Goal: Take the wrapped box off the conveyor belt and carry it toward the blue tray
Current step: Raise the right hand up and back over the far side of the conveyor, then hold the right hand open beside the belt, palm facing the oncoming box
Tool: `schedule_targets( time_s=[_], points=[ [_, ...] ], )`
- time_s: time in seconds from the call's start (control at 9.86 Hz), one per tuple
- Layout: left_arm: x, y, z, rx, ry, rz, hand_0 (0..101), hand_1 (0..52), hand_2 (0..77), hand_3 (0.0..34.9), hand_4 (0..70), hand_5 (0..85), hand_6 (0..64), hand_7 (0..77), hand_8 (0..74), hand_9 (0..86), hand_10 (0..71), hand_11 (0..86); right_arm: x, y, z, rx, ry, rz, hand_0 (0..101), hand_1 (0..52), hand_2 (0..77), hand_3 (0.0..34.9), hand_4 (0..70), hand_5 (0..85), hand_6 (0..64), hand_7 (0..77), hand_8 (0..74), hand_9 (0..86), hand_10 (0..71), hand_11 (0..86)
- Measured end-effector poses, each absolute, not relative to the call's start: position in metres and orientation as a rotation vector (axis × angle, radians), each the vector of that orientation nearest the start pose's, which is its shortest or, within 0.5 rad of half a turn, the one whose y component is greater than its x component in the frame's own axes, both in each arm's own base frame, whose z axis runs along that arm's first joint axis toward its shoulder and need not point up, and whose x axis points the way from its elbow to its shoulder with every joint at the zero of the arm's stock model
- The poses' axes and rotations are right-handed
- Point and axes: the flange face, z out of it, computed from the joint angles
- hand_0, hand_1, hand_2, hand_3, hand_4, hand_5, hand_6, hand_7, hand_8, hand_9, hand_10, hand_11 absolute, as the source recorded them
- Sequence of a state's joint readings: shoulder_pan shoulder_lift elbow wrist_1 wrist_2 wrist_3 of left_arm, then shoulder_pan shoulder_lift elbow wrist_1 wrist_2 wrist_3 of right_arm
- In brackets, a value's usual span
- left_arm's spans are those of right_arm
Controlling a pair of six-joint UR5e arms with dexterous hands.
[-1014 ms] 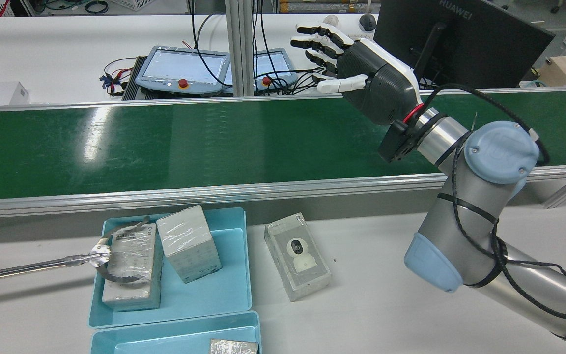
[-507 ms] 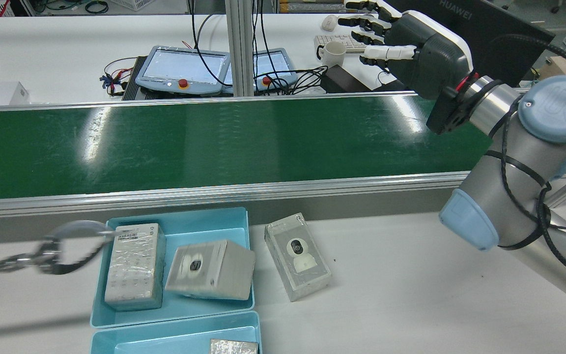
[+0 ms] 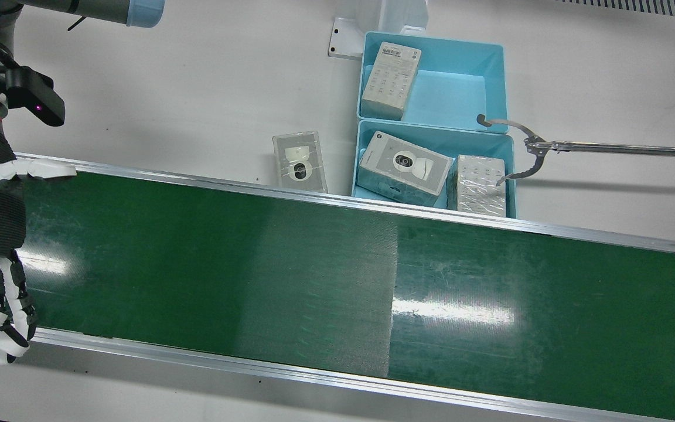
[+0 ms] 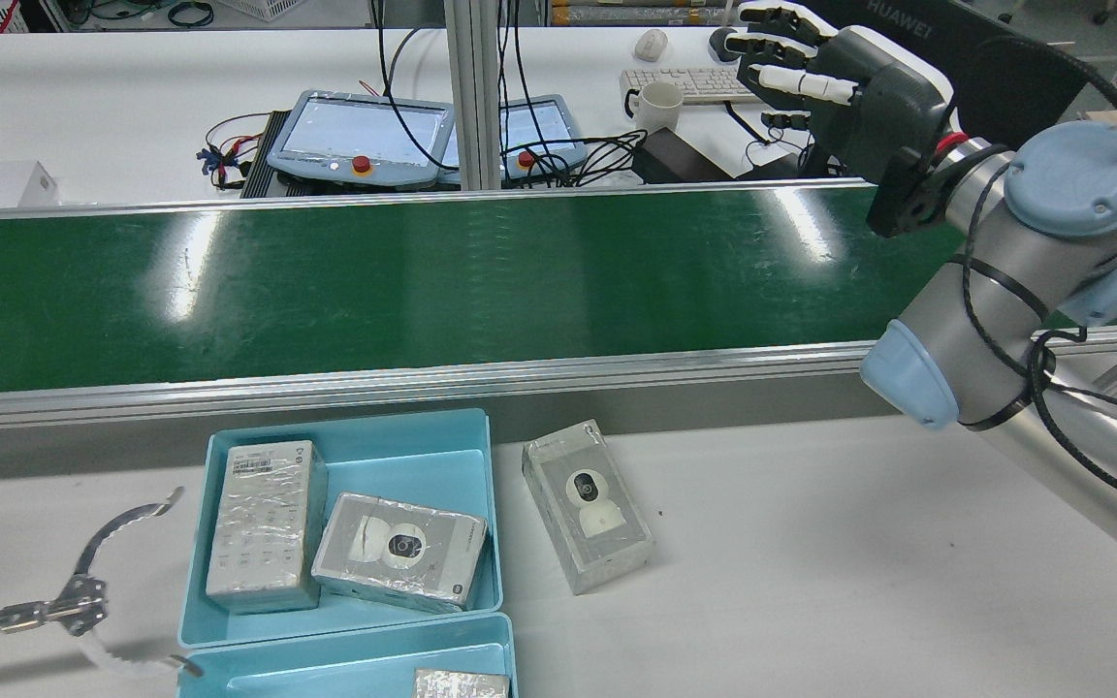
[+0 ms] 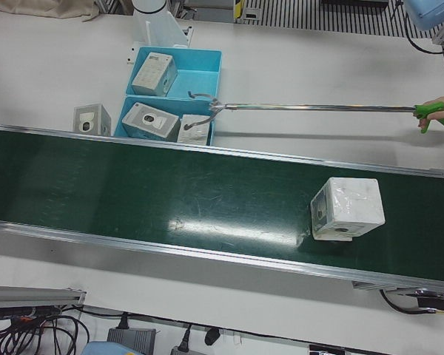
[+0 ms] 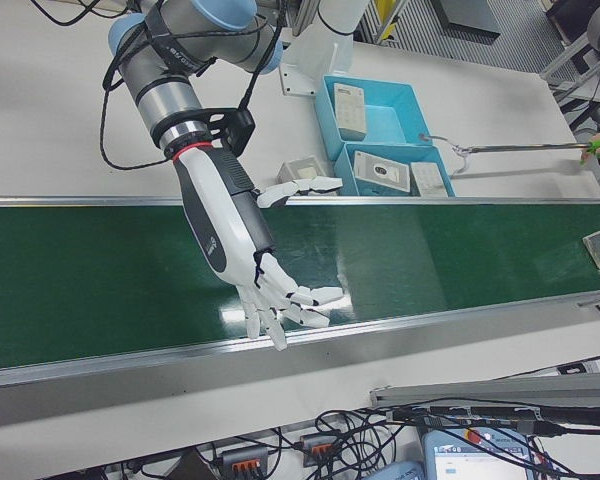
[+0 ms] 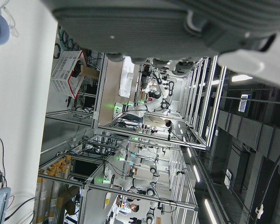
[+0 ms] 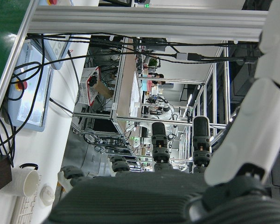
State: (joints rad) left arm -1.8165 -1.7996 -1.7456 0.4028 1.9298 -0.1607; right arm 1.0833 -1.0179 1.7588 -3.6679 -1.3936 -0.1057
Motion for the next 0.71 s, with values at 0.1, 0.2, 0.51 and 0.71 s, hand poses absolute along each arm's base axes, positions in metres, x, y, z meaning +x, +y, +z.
schedule_targets(
  time_s=[0.1,0.2,0.51,0.71],
  points=[
    [-0.229,-0.51,0.522,-0.306,2.225,-2.244,0,0.0,0.5,0.0,0.5,0.5,0.0,0.5,0.0,0.5,0.5,0.0,-0.167,-0.631,0.331,0.34,2.627,-2.079,41,11.5,16.4,30.5,8.7,34.9,0.0,22.4,0.5,6.5,0.5,1.1],
    [-0.229,-0.51,0.522,-0.306,2.225,-2.244,0,0.0,0.5,0.0,0.5,0.5,0.0,0.5,0.0,0.5,0.5,0.0,-0.179,-0.632,0.323,0.374,2.639,-2.061,41,11.5,16.4,30.5,8.7,34.9,0.0,22.4,0.5,6.5,0.5,1.1],
    [-0.229,-0.51,0.522,-0.306,2.225,-2.244,0,0.0,0.5,0.0,0.5,0.5,0.5,0.5,0.0,0.5,0.5,0.0,-0.234,-0.642,0.301,0.454,2.668,-2.068,44,11.5,17.5,30.4,10.4,33.8,0.0,22.4,0.5,7.1,0.5,1.1],
    [-0.229,-0.51,0.522,-0.306,2.225,-2.244,0,0.0,0.5,0.0,0.5,0.5,0.0,0.5,0.0,0.0,0.0,0.0,-0.243,-0.648,0.293,0.444,2.683,-2.066,43,11.5,13.6,30.5,3.3,28.9,0.0,18.0,0.5,6.0,0.5,1.1]
  ],
)
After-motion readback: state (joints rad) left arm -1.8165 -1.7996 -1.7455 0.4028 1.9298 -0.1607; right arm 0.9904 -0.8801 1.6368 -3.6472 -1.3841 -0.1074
